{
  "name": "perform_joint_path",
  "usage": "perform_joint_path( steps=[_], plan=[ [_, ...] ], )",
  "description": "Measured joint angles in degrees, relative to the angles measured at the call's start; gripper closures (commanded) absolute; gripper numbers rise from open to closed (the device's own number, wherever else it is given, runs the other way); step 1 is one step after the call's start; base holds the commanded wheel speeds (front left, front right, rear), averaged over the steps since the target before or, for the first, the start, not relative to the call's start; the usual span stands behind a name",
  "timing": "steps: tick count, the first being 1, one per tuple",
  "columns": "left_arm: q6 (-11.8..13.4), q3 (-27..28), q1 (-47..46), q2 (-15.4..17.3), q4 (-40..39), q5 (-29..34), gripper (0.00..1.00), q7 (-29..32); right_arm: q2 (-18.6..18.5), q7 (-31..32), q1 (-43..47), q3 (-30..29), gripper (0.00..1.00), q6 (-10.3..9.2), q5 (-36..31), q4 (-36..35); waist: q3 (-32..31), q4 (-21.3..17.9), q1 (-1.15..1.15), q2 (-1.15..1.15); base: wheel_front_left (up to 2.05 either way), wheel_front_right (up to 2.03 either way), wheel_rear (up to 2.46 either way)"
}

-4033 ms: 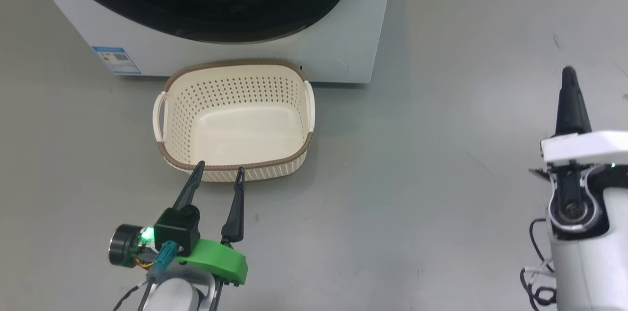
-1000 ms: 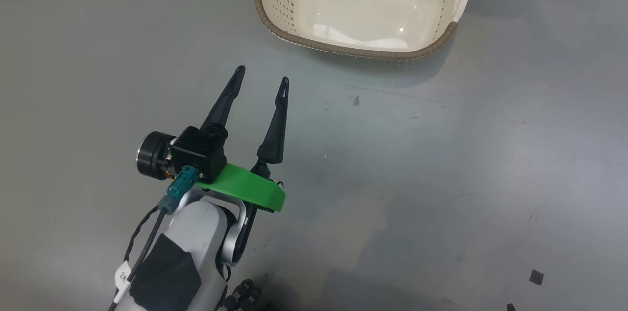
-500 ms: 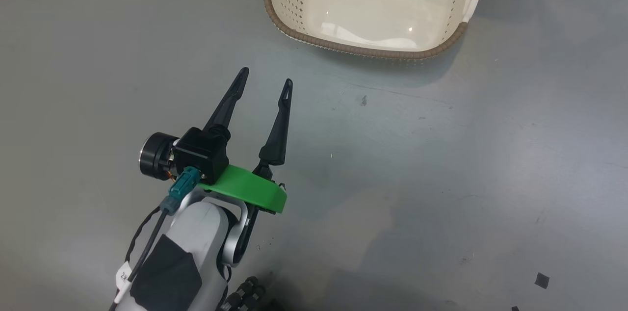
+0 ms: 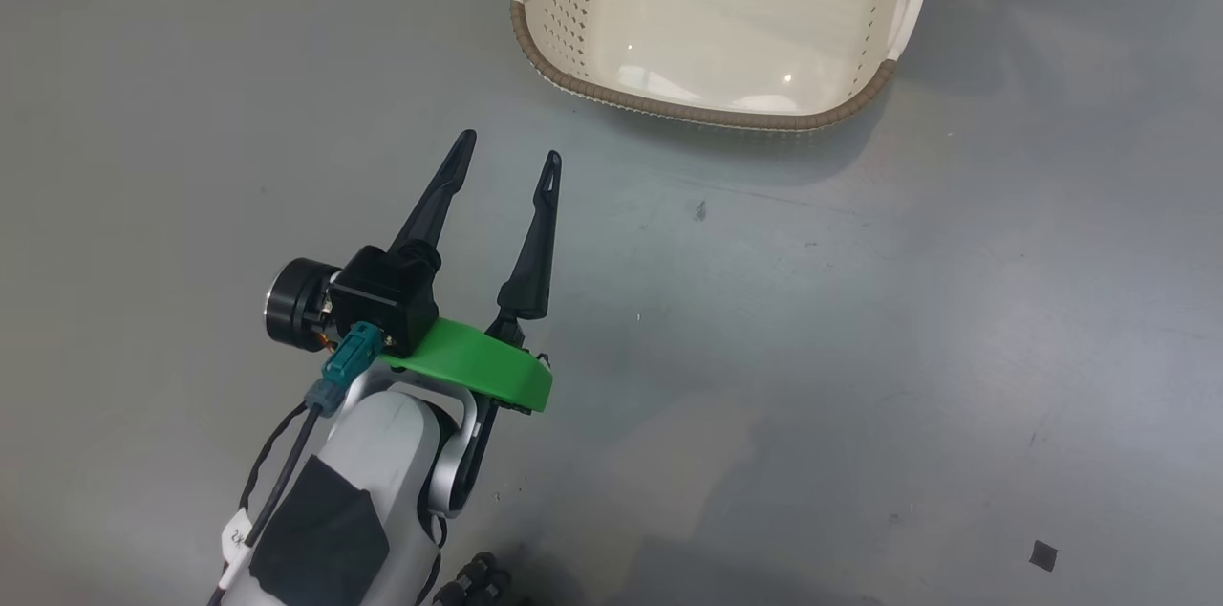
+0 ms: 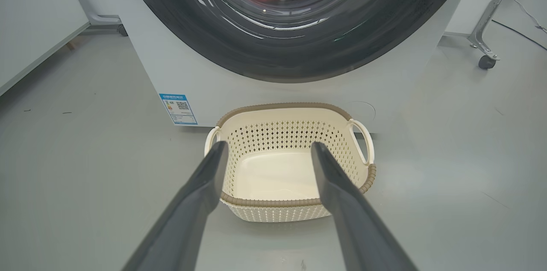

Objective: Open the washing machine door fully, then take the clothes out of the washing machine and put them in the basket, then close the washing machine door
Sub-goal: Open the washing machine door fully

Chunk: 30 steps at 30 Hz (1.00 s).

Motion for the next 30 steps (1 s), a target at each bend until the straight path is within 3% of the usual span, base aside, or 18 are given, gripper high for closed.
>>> perform_joint_path(
  steps=[22, 30],
  plan=[
    [0.00, 1.31, 1.52, 0.01, 1.85, 0.55, 0.00, 0.00, 1.60, 2.56, 8.62, -0.57, 1.00, 0.00, 1.60, 1.83, -5.83, -1.24, 0.00, 0.00, 0.00, 0.00, 0.00],
    [0.00, 1.93, 2.29, 0.03, 2.01, 0.93, 0.00, 0.00, 1.99, 3.71, 11.63, 2.04, 1.00, 0.08, -0.08, 2.09, -7.69, -1.82, 0.00, 0.00, 0.00, 0.00, 0.00]
  ],
)
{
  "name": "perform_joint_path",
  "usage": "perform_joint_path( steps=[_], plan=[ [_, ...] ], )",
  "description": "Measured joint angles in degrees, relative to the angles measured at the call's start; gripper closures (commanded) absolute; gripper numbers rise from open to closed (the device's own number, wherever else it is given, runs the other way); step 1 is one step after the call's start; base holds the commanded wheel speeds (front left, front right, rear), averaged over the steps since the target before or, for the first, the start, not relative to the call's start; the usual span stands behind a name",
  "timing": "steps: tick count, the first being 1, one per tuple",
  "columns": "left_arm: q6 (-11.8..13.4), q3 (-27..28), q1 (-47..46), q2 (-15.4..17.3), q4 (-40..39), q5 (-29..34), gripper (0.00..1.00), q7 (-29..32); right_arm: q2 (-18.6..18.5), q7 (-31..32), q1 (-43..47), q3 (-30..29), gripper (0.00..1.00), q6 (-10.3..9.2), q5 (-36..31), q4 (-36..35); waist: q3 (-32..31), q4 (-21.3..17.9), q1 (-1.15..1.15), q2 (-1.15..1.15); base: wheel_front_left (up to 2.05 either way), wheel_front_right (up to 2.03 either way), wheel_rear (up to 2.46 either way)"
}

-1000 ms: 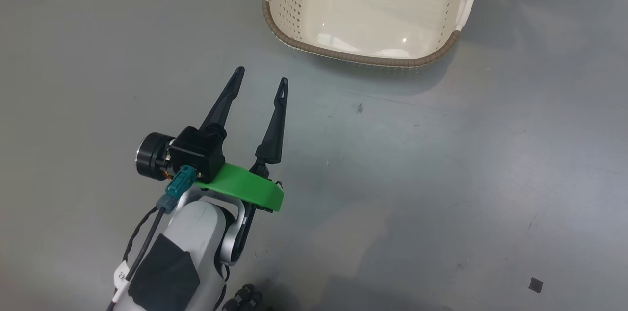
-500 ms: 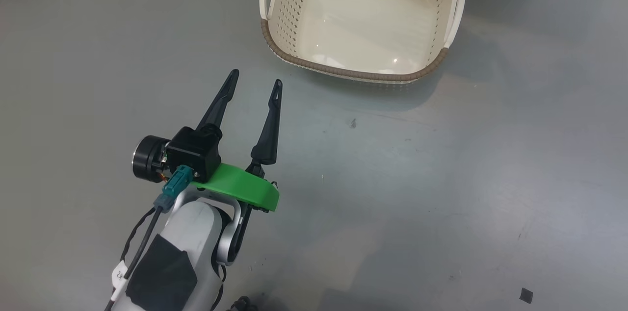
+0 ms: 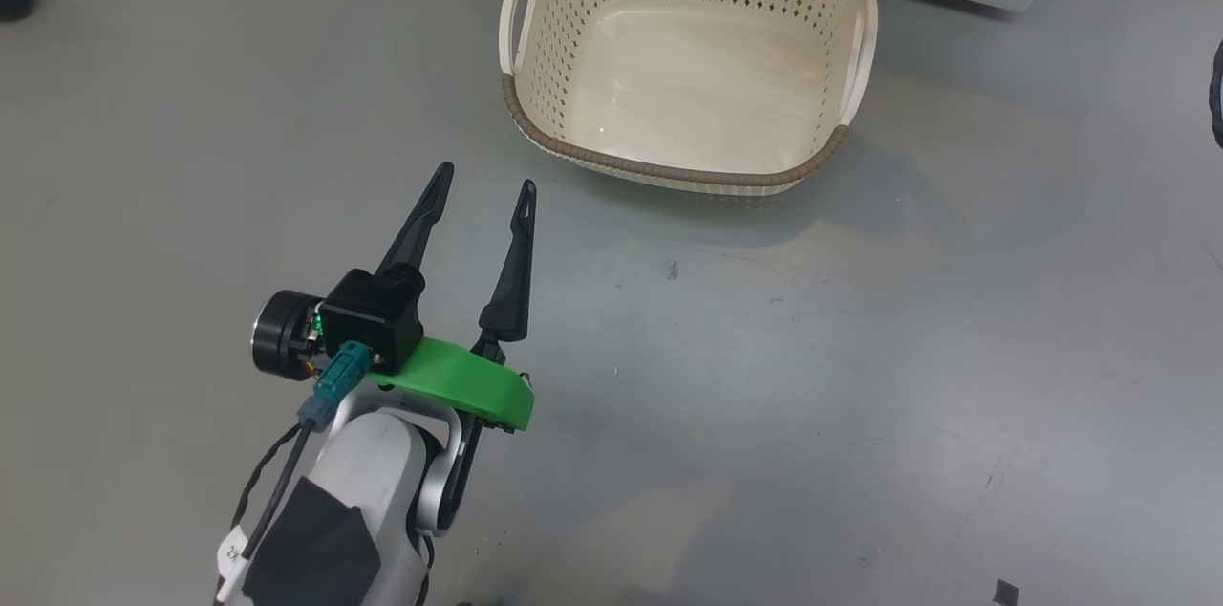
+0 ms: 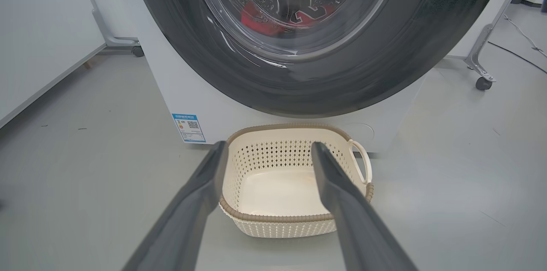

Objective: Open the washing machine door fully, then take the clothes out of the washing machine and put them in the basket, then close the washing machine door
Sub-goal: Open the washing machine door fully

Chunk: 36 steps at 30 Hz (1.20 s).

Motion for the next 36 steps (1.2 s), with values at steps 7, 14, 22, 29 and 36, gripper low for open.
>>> perform_joint_path(
  steps=[7, 14, 22, 29, 36],
  plan=[
    [0.00, 0.14, 0.13, 0.00, -0.07, 0.01, 0.00, 0.00, 0.03, -0.02, 0.17, -0.09, 1.00, 0.00, 0.00, -0.10, -0.46, -0.28, 0.00, 0.00, 0.00, 0.00, 0.00],
    [0.00, 0.33, 0.72, -0.01, 0.01, 0.08, 0.00, 0.00, 0.01, -1.37, 0.53, -0.54, 1.00, 1.99, -0.09, -1.65, -0.88, -0.38, 0.00, 0.00, 0.00, 0.00, 0.00],
    [0.01, 1.99, 1.09, 0.01, 0.35, 0.53, 0.00, 0.00, -3.27, -6.95, 5.08, 5.42, 1.00, 11.61, -9.48, -4.99, -2.87, -1.24, 0.00, 0.00, 0.00, 0.00, 0.00],
    [0.01, 3.35, 1.40, 0.02, 1.18, 0.62, 0.00, 0.00, -6.38, -13.35, 10.61, 11.16, 1.00, 14.75, -18.51, -8.13, -5.64, -2.64, 0.00, 0.00, 0.00, 0.00, 0.00],
    [0.01, 5.20, 3.33, 0.04, 2.05, 1.08, 0.00, 0.00, -7.31, -22.87, 16.49, 13.83, 1.00, 14.72, -23.83, -12.54, -9.12, -4.39, 0.00, 0.00, 0.00, 0.00, 0.00]
  ],
)
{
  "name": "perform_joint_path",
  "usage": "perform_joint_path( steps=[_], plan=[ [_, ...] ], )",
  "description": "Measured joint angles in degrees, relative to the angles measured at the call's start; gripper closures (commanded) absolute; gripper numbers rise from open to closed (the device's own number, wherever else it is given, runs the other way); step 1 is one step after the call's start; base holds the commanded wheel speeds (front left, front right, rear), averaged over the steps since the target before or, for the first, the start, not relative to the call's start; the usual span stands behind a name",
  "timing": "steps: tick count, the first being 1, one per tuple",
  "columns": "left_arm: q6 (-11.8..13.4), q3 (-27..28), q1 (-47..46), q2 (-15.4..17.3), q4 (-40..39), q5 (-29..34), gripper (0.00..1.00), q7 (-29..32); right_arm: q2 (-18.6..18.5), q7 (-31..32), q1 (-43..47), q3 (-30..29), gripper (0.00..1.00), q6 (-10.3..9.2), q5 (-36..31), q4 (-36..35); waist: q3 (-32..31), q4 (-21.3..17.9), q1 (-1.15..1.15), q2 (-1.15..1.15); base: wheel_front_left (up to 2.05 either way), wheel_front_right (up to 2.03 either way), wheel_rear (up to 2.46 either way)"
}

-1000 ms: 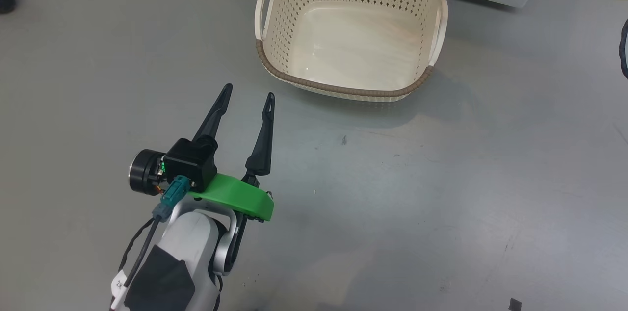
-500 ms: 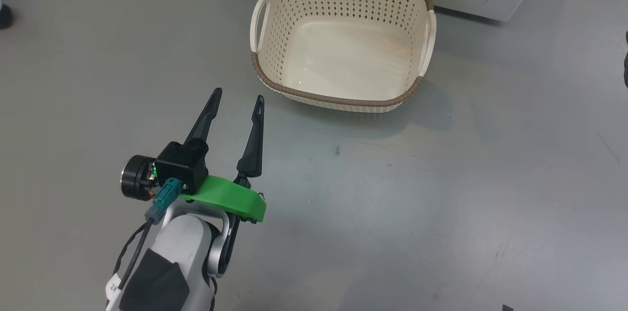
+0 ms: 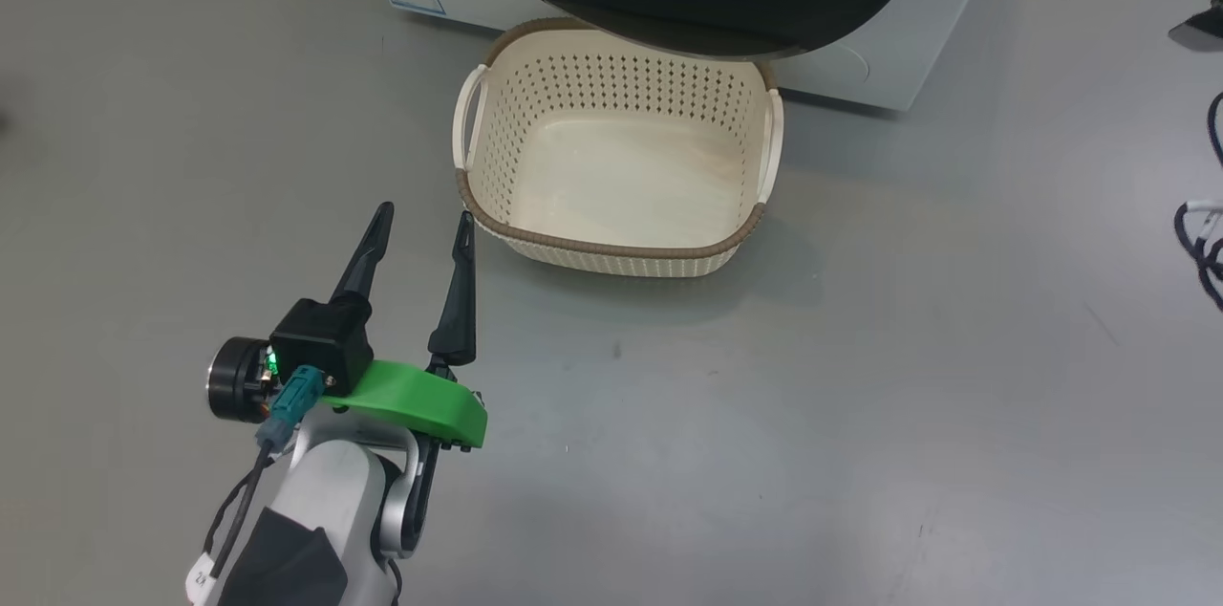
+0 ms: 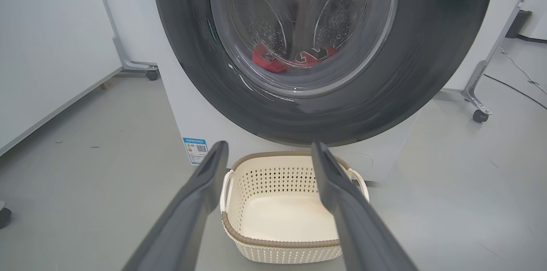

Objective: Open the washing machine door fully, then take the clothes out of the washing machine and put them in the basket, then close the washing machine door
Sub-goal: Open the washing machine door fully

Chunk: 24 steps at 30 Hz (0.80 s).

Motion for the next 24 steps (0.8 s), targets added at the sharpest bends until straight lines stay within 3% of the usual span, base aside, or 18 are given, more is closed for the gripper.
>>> perform_joint_path(
  steps=[5, 12, 18, 19, 20, 24],
  plan=[
    [0.00, 2.37, 1.35, 0.08, 0.54, 0.11, 0.00, 0.00, 1.57, -6.02, 6.25, 2.55, 1.00, -0.08, 0.05, -5.73, -2.69, -1.45, 0.00, 0.00, 0.00, 0.00, 0.00],
    [0.00, 4.98, 3.22, 0.14, 0.81, 2.36, 0.00, 0.00, 0.44, -15.04, 14.67, 8.45, 1.00, -0.08, -6.47, -12.03, -5.31, -4.52, 0.00, 0.00, 0.00, 0.00, 0.00],
    [0.00, 6.44, 3.74, 0.15, 0.67, 3.07, 0.00, 0.00, 0.62, -22.58, 21.26, 8.10, 1.00, -0.08, -9.24, -12.81, -6.75, -7.22, 0.00, 0.00, 0.00, 0.00, 0.00],
    [0.00, 6.71, 3.91, 0.16, 0.60, 3.10, 0.00, 0.00, 1.22, -23.71, 22.42, 6.98, 0.54, -0.08, -8.76, -12.65, -6.96, -7.62, 0.00, 0.00, 0.00, 0.00, 0.00],
    [0.00, 6.98, 4.15, 0.16, 0.47, 3.18, 0.00, 0.00, 1.52, -25.39, 23.59, 6.39, 0.00, -0.08, -8.98, -12.58, -7.15, -8.02, 0.00, 0.00, 0.00, 0.00, 0.00],
    [0.00, 7.37, 4.74, 0.18, 0.14, 3.21, 0.00, 0.00, 1.40, -29.54, 27.25, 6.21, 0.00, -0.10, -10.72, -12.69, -7.82, -9.37, 0.00, 0.00, 0.00, 0.00, 0.00]
  ],
)
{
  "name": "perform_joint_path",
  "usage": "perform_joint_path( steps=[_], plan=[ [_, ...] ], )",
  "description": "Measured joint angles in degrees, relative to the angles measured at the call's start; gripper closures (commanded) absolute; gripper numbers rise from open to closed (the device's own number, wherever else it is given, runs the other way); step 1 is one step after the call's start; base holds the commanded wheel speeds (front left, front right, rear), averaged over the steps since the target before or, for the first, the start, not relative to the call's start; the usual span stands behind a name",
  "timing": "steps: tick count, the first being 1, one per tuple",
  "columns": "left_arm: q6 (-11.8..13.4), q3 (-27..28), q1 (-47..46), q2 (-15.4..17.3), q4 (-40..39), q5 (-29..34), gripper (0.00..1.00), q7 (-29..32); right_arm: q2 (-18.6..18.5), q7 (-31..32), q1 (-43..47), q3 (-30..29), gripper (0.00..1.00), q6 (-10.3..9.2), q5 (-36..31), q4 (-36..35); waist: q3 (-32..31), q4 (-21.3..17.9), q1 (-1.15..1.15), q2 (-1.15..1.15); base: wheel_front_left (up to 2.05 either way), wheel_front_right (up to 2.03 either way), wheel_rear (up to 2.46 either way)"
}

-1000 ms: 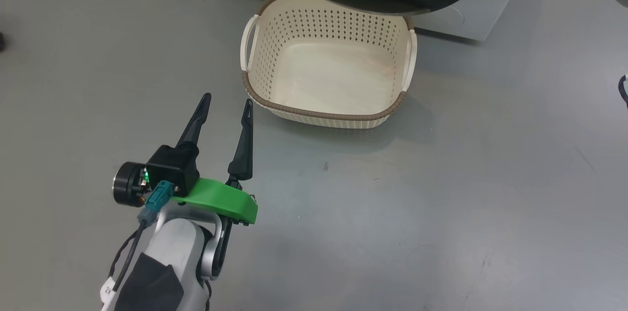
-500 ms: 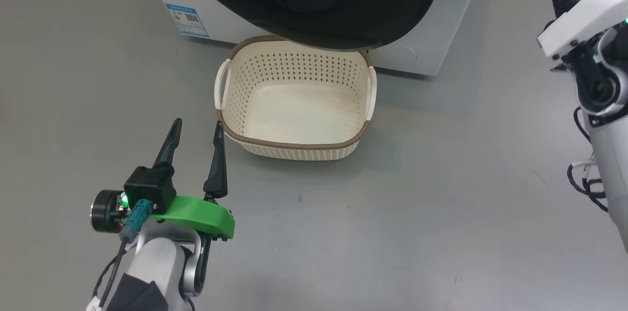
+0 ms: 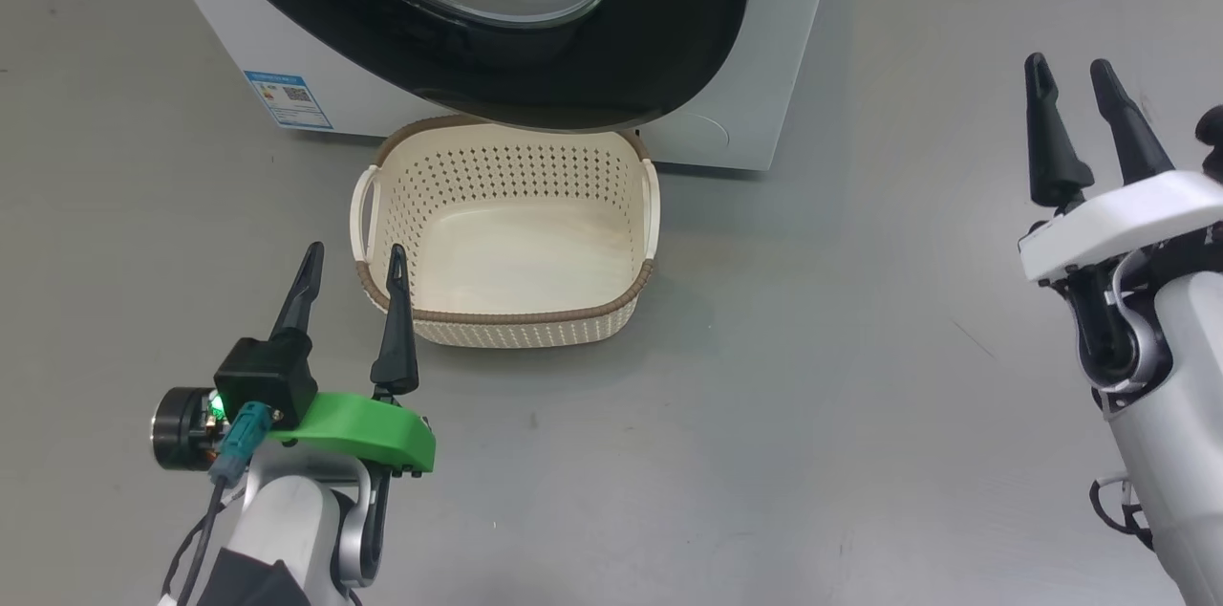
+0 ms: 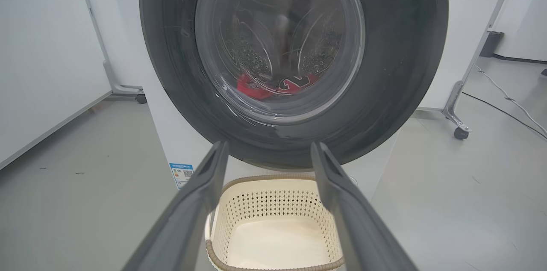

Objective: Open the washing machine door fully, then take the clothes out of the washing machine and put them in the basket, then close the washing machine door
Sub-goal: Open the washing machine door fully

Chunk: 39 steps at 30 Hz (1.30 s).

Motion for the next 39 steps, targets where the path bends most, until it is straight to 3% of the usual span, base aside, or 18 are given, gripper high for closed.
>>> perform_joint_path(
  steps=[7, 17, 39],
  plan=[
    [0.00, 0.46, 0.70, 0.00, -0.37, 0.00, 0.00, 0.00, 0.92, -6.64, 5.54, 0.93, 0.00, -1.11, -3.50, -0.76, -1.00, -1.45, 0.00, 0.00, 0.00, 0.00, 0.00],
    [0.00, 0.87, 2.09, 0.09, -0.59, 0.00, 0.00, 0.00, 2.66, -6.73, 8.92, 1.38, 0.00, -3.01, -5.80, -1.88, -1.81, -2.31, 0.00, 0.00, 0.00, 0.00, 0.00],
    [0.00, 0.26, 2.58, 0.13, -0.88, -0.09, 0.00, 0.00, 2.99, -7.22, 11.60, 0.53, 0.00, -3.54, -8.16, -4.49, -2.17, -1.74, 0.00, 0.00, 0.00, 0.00, 0.00]
  ],
)
